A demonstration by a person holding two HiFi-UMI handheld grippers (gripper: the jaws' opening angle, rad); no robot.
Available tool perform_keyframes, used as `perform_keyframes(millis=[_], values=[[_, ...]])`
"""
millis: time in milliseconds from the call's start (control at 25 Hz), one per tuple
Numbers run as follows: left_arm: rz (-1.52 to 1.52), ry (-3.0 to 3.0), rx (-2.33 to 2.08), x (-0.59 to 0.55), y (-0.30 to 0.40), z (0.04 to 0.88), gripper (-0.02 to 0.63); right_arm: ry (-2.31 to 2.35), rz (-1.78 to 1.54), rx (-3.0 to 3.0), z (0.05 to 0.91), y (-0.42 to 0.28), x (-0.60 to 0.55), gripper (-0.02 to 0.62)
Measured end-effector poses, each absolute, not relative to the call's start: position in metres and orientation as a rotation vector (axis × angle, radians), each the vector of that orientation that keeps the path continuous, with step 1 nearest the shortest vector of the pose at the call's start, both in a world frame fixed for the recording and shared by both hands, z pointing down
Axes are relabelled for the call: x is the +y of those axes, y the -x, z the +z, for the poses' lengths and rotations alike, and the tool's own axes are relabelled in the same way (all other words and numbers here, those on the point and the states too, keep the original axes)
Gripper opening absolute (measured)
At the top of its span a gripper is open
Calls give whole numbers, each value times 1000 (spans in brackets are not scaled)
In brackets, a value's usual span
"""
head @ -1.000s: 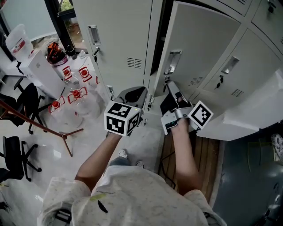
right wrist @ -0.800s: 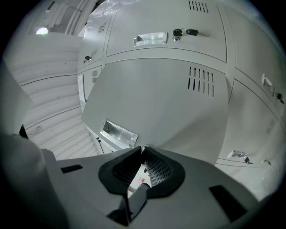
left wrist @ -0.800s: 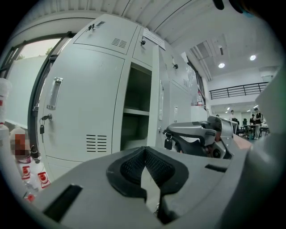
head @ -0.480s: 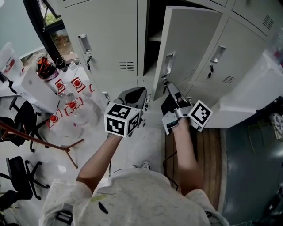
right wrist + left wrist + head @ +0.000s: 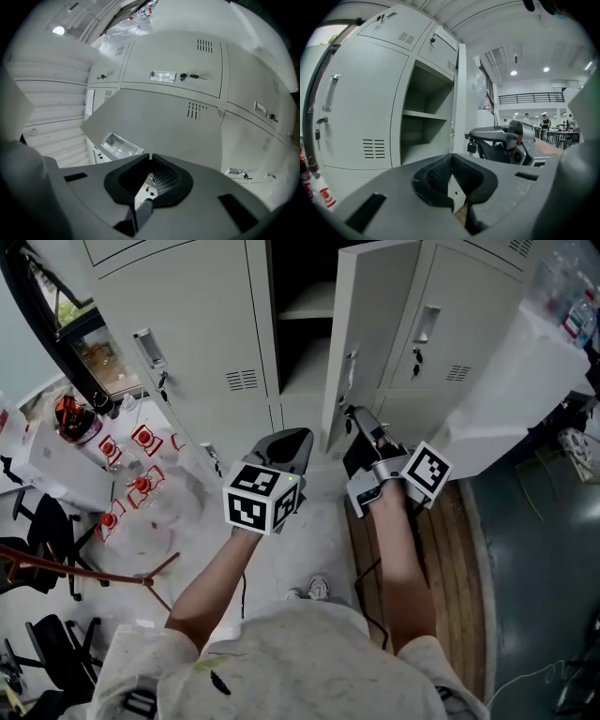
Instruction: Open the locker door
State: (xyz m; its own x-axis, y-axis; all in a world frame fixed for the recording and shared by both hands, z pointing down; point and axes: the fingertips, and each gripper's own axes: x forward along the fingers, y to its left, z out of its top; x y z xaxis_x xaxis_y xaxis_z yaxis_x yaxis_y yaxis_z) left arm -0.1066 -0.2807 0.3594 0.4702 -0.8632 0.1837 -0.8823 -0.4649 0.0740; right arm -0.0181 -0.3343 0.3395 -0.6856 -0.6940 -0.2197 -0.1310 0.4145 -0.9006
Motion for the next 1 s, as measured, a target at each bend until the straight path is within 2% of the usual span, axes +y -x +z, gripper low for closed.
perform_keyframes(millis=[1000], values=[[133, -2695, -1258, -257, 45, 362, 6, 882, -1169, 1947, 340, -63, -321, 18]])
